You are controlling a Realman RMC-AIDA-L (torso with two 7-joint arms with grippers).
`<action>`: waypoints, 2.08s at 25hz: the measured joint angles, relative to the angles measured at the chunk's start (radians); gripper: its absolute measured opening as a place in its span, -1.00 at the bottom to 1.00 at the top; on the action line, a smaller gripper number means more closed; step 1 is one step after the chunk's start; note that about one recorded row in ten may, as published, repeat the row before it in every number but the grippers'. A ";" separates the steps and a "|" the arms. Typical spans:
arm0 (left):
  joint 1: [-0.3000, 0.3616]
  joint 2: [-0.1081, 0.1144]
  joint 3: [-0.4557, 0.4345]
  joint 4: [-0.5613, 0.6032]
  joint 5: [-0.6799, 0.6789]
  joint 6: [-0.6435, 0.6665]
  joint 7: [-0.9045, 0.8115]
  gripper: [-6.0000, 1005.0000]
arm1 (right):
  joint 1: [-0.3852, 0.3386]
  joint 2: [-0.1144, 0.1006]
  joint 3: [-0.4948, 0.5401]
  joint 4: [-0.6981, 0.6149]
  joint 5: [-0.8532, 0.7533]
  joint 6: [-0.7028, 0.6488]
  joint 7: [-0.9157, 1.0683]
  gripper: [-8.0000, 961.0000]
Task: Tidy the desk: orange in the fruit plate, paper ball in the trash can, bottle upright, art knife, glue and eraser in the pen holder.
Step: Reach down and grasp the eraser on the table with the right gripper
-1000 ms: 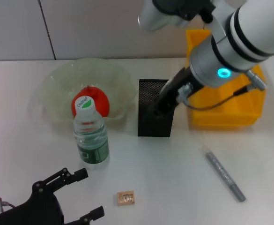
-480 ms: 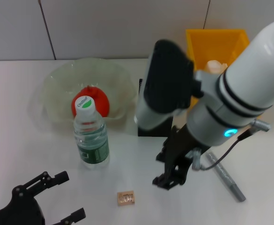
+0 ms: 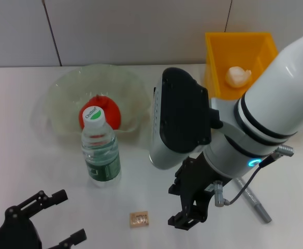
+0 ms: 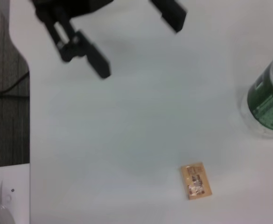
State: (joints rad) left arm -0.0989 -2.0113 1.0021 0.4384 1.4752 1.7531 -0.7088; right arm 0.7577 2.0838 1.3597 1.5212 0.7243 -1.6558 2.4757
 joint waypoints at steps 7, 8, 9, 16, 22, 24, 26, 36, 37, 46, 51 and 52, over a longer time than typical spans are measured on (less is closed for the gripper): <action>0.010 -0.004 -0.026 -0.012 0.002 -0.027 0.009 0.62 | -0.004 0.003 -0.111 -0.082 0.003 0.140 -0.097 0.21; 0.015 -0.003 -0.037 -0.012 0.002 -0.030 0.011 0.62 | -0.004 0.003 -0.111 -0.082 0.003 0.140 -0.097 0.21; 0.016 -0.004 -0.040 -0.012 0.002 -0.032 0.012 0.62 | -0.004 0.003 -0.134 -0.086 0.004 0.162 -0.103 0.21; 0.017 -0.007 -0.039 -0.012 0.003 -0.042 0.014 0.62 | 0.015 0.005 -0.180 -0.139 0.029 0.225 -0.108 0.21; 0.017 -0.007 -0.036 -0.022 0.004 -0.049 0.014 0.62 | 0.007 0.005 -0.242 -0.174 0.031 0.318 -0.128 0.21; 0.018 -0.008 -0.034 -0.023 0.004 -0.050 0.014 0.62 | 0.005 0.006 -0.265 -0.190 0.031 0.356 -0.130 0.20; 0.018 -0.008 -0.034 -0.023 0.004 -0.050 0.014 0.62 | 0.002 0.005 -0.278 -0.208 0.031 0.397 -0.131 0.20; 0.016 -0.010 -0.033 -0.033 0.005 -0.052 0.014 0.62 | 0.007 0.005 -0.273 -0.233 0.031 0.468 -0.132 0.20; 0.014 -0.010 -0.033 -0.033 0.005 -0.052 0.014 0.62 | 0.010 0.005 -0.274 -0.237 0.031 0.469 -0.130 0.20; 0.009 -0.009 -0.031 -0.033 0.005 -0.052 0.014 0.62 | 0.023 0.005 -0.275 -0.271 0.055 0.481 -0.125 0.19; 0.008 -0.009 -0.030 -0.033 0.005 -0.049 0.014 0.62 | 0.025 0.006 -0.279 -0.282 0.057 0.488 -0.123 0.16; 0.008 -0.009 -0.030 -0.033 0.005 -0.048 0.014 0.62 | 0.027 0.006 -0.279 -0.287 0.058 0.491 -0.122 0.15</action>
State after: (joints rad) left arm -0.0905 -2.0202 0.9724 0.4049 1.4803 1.7050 -0.6949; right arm 0.7850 2.0898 1.0808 1.2343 0.7824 -1.1650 2.3536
